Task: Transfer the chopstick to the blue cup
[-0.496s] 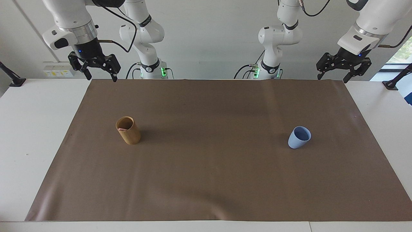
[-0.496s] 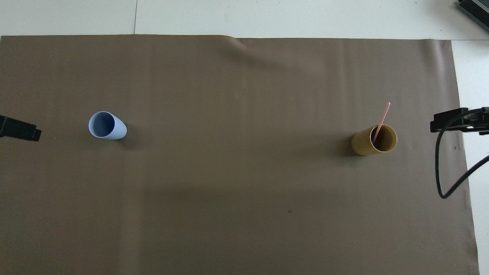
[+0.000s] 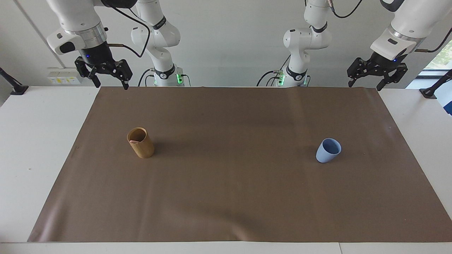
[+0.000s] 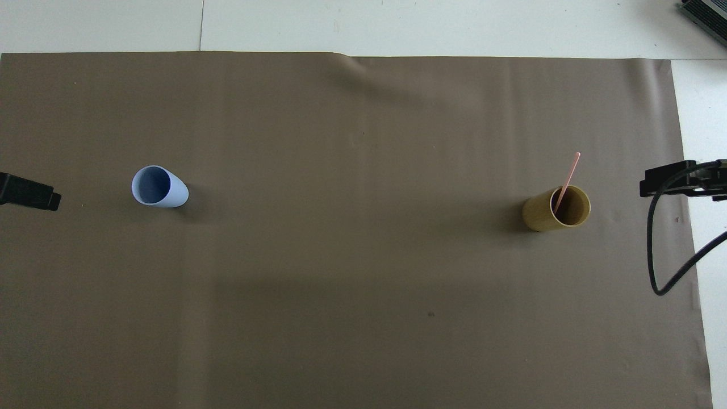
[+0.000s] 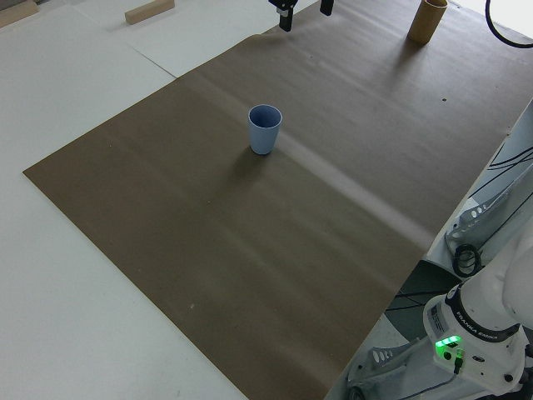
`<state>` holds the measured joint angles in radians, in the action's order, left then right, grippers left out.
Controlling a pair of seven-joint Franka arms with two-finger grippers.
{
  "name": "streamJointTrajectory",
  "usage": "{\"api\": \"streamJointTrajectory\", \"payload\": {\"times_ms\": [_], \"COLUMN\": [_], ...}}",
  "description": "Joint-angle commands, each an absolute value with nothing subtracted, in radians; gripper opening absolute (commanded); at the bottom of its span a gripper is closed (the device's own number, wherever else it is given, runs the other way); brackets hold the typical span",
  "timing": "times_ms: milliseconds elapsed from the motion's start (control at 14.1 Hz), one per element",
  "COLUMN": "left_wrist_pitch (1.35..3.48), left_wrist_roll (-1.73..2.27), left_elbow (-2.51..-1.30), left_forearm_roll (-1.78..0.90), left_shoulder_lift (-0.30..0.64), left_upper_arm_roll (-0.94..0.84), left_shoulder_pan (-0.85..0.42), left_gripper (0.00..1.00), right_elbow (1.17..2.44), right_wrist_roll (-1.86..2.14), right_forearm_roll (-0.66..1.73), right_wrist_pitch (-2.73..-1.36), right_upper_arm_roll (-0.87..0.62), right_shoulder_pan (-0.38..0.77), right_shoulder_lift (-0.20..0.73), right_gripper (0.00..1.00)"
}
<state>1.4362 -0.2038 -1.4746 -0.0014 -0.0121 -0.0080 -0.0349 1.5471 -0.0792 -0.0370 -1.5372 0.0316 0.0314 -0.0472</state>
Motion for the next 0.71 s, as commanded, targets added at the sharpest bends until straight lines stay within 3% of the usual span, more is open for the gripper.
{"api": "streamJointTrajectory", "payload": {"times_ms": [0, 638], "left_wrist_pitch": [1.419, 1.428], "left_wrist_roll": [-0.196, -0.193], "left_elbow": [-1.491, -1.491], "left_forearm_roll": [0.015, 0.014], "left_shoulder_lift": [-0.029, -0.029], "left_upper_arm_roll": [-0.005, -0.005], "left_shoulder_pan": [-0.044, -0.049], "left_gripper": [1.00, 1.00], "right_elbow": [1.577, 1.580], "right_wrist_roll": [-0.091, -0.094], "right_forearm_roll": [-0.014, -0.014], "right_wrist_pitch": [-1.540, -1.540], "right_upper_arm_roll": [0.026, 0.025], "right_shoulder_pan": [0.017, 0.018], "right_shoulder_lift": [-0.074, -0.074], "right_gripper": [1.00, 1.00]}}
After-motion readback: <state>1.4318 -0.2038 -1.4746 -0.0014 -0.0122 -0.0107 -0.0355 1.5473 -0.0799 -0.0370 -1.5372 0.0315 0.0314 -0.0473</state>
